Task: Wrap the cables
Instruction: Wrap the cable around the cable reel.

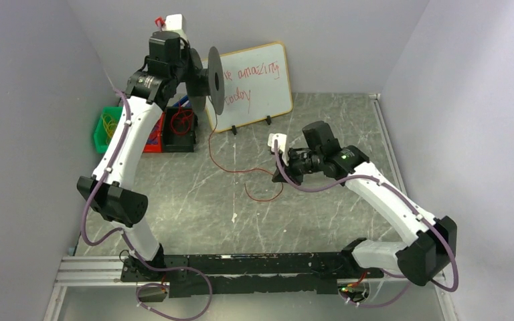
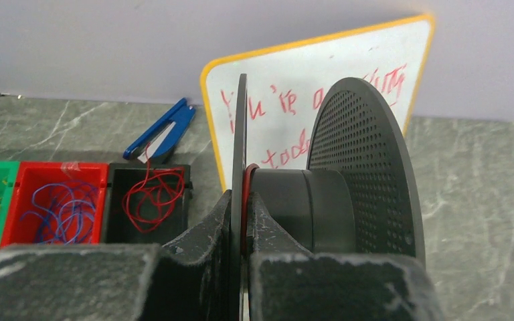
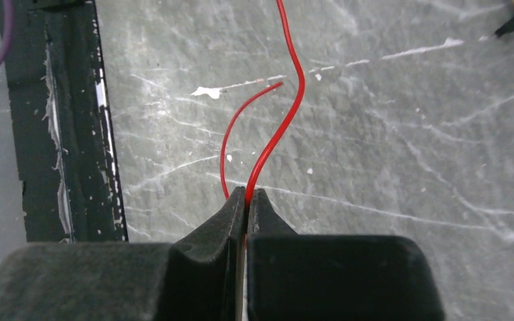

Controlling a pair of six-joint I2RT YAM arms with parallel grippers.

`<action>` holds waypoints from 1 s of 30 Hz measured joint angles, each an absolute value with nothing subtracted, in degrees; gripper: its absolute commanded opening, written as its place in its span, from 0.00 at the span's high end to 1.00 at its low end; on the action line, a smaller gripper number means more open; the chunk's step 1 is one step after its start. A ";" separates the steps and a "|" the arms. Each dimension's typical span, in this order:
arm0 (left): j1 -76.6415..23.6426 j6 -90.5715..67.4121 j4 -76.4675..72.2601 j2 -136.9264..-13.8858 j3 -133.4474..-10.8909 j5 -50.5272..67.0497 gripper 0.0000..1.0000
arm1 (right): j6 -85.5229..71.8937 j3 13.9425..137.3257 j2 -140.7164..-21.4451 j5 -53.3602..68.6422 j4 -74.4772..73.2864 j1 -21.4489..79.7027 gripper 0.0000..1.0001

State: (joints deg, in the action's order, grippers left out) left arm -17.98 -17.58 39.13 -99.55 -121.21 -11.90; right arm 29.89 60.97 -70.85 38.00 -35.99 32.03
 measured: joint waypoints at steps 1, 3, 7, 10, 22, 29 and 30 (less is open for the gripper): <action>-17.98 -16.91 38.24 -99.33 -119.37 -12.12 0.97 | 30.61 62.57 -70.43 38.00 -37.54 32.42 1.00; -17.98 -15.57 36.75 -98.98 -116.31 -12.45 0.97 | 31.90 65.91 -70.11 38.02 -40.36 32.71 1.00; -18.04 -13.54 33.95 -98.19 -110.30 -13.23 0.97 | 33.93 73.91 -70.28 38.74 -45.50 33.12 1.00; -18.35 -12.25 31.66 -97.60 -106.24 -13.87 0.98 | 34.52 79.57 -71.55 40.10 -48.27 33.61 1.00; -28.91 -0.95 22.76 -95.50 -90.37 -19.25 0.97 | 32.93 91.02 -77.08 40.36 -50.09 34.17 1.00; -33.89 5.43 19.22 -94.72 -84.49 -20.47 0.97 | 32.01 91.35 -76.03 33.50 -48.95 34.13 1.00; -34.02 6.20 18.87 -94.45 -83.79 -20.51 0.97 | 31.92 91.48 -75.75 32.32 -48.77 34.00 1.00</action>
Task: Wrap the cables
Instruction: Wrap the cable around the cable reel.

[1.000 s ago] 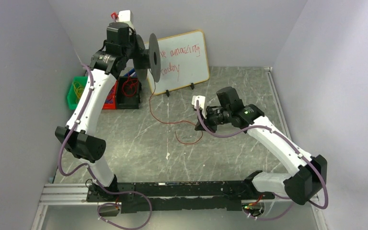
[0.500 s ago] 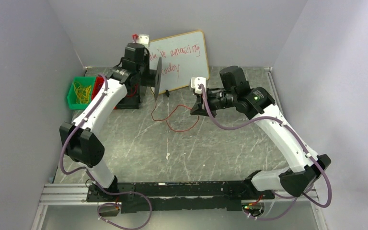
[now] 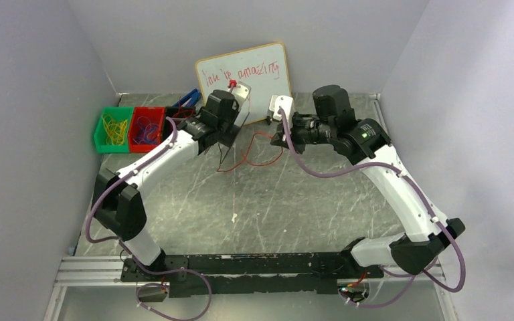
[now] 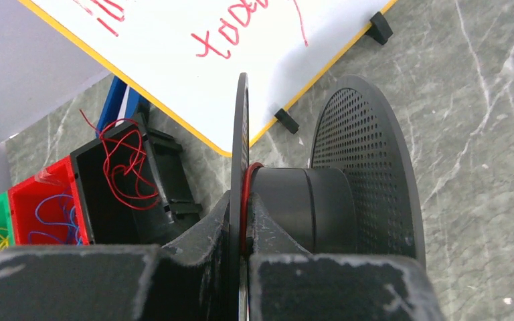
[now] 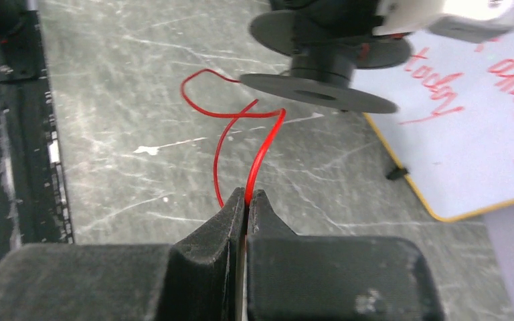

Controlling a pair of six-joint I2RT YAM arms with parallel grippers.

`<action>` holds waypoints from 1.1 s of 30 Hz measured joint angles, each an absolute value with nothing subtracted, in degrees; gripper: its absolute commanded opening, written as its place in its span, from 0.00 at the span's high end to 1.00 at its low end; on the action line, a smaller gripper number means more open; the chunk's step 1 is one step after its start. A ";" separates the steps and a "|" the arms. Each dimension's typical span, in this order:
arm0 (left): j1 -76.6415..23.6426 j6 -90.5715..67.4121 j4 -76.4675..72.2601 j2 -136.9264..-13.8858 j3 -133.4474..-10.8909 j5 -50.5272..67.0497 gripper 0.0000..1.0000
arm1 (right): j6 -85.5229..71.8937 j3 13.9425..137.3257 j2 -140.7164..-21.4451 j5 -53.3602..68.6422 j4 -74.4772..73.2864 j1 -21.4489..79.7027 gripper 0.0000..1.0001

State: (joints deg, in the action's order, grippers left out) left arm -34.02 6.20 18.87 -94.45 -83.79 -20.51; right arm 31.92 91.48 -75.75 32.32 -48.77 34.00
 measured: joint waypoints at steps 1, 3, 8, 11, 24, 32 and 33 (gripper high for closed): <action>-34.11 6.83 18.55 -94.13 -83.13 -20.56 0.97 | 31.88 91.85 -75.57 31.29 -48.75 33.87 1.00; -34.46 8.23 17.61 -93.38 -81.62 -20.97 0.97 | 31.83 93.14 -75.18 28.80 -48.21 33.39 1.00; -35.59 11.92 15.22 -91.39 -76.99 -22.52 0.97 | 31.57 96.82 -74.35 23.68 -45.47 31.70 1.00; -36.62 14.09 13.82 -91.24 -74.50 -22.98 0.97 | 31.22 98.78 -74.11 20.86 -43.77 30.72 1.00; -37.54 17.37 13.26 -85.60 -69.84 -21.19 0.97 | 31.44 94.21 -73.89 12.49 -34.81 25.08 1.00; -38.22 18.76 16.12 -84.14 -69.87 -15.05 0.97 | 31.33 93.08 -74.48 12.08 -31.18 20.16 1.00; -38.33 18.85 16.71 -84.14 -69.87 -14.15 0.97 | 31.29 93.06 -74.70 12.27 -30.92 19.94 1.00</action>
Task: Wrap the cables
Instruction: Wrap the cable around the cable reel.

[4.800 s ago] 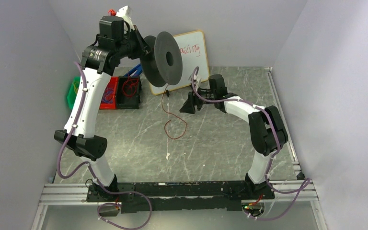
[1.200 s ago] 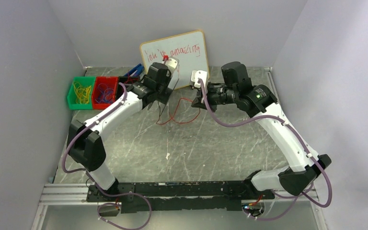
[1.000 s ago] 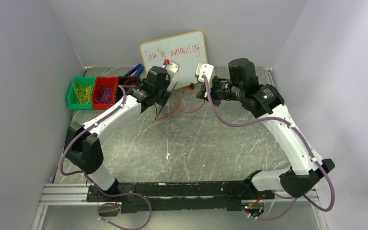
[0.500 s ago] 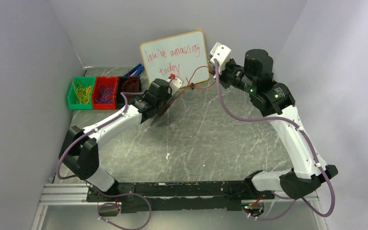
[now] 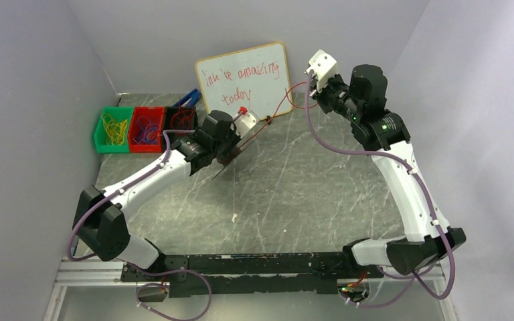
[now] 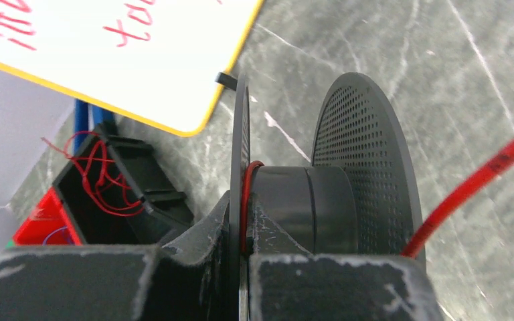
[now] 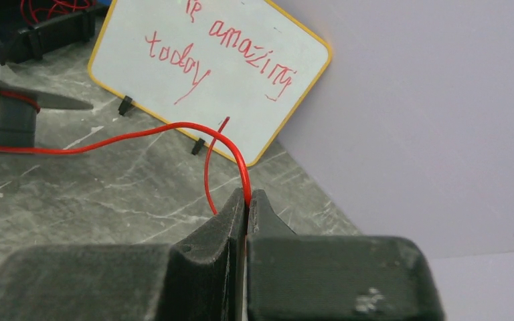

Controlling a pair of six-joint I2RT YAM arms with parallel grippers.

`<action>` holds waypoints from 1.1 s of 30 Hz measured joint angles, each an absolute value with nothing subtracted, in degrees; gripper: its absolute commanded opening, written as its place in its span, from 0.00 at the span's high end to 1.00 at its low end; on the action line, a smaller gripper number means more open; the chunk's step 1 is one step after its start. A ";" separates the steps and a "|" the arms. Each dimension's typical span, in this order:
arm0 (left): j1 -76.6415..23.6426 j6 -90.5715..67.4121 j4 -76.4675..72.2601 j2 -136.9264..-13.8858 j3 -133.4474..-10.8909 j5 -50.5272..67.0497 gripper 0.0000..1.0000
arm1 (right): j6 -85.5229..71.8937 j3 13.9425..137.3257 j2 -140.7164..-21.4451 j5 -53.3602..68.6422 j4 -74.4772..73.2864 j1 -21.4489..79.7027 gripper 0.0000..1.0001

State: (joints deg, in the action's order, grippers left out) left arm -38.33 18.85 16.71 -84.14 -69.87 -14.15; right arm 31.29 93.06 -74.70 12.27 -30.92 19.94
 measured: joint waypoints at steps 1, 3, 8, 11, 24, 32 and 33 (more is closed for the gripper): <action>-38.50 18.92 17.58 -84.05 -69.84 -12.80 0.97 | 31.24 93.06 -74.98 12.51 -30.70 19.88 1.00; -38.63 18.85 19.29 -83.81 -69.87 -10.63 0.97 | 30.98 92.77 -75.61 13.15 -30.13 19.86 1.00; -38.74 18.28 23.92 -83.09 -71.22 -5.85 0.97 | 30.11 90.15 -77.23 13.93 -28.23 19.90 1.00; -38.72 17.76 26.28 -82.74 -73.23 -3.14 0.97 | 29.78 87.90 -78.52 13.17 -26.65 19.86 1.00; -38.72 16.19 34.26 -81.45 -80.01 7.40 0.97 | 29.30 85.69 -82.70 10.44 -23.09 16.43 1.00; -38.44 13.78 37.85 -81.45 -86.04 10.33 0.97 | 28.67 81.19 -82.83 11.51 -22.11 15.66 1.00; -38.30 13.34 38.06 -81.45 -86.85 10.39 0.97 | 28.49 80.75 -82.83 12.16 -22.20 15.66 1.00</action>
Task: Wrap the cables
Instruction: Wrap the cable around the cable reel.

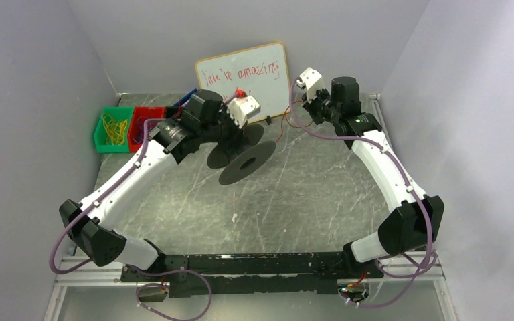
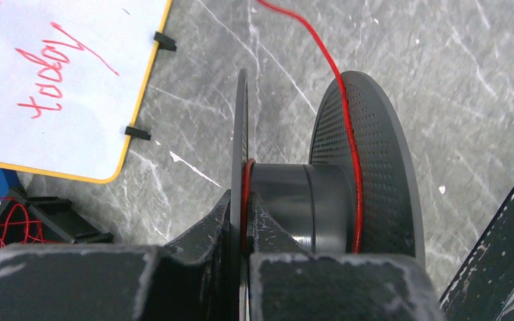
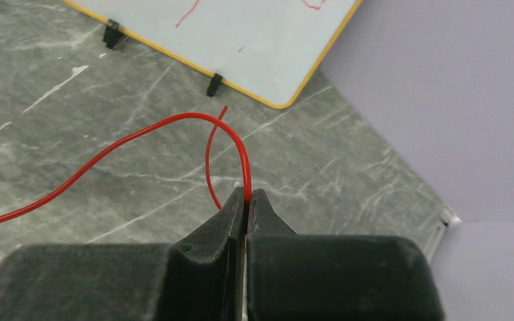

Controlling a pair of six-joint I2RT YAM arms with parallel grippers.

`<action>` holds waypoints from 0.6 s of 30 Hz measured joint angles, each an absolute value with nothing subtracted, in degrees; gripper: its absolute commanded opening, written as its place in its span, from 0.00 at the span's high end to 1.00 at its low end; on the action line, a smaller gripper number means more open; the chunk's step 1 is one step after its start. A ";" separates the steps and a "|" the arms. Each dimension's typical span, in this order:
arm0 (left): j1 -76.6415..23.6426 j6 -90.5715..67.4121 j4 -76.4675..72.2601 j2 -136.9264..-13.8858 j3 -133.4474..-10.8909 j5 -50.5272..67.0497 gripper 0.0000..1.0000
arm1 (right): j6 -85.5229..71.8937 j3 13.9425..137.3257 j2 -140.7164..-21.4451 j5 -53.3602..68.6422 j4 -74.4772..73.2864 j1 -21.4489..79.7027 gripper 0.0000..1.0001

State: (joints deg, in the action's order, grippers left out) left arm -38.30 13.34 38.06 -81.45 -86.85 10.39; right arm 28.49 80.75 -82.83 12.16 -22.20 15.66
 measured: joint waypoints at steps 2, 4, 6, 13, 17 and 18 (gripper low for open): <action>-38.02 12.25 38.41 -81.47 -88.64 10.33 0.98 | 28.10 80.09 -82.83 13.54 -22.55 15.66 1.00; -37.65 11.40 38.70 -81.47 -90.41 10.28 0.97 | 27.49 79.94 -82.89 15.29 -23.42 15.66 1.00; -37.39 10.74 38.89 -81.47 -92.09 10.31 0.97 | 27.00 79.94 -82.94 16.47 -23.81 15.66 1.00; -36.82 9.13 40.23 -82.04 -97.21 13.34 0.97 | 25.78 79.94 -84.40 19.62 -24.73 15.68 1.00; -36.29 7.75 41.25 -82.83 -98.39 18.04 0.97 | 25.23 79.72 -85.89 20.32 -25.78 15.73 1.00; -36.14 7.44 41.50 -83.07 -98.52 19.05 0.97 | 25.21 79.44 -86.13 20.49 -26.00 15.75 1.00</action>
State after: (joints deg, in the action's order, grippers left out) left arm -36.14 7.44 41.50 -83.07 -98.52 19.05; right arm 25.21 79.44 -86.13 20.49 -26.00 15.75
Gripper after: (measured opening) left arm 0.107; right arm 0.027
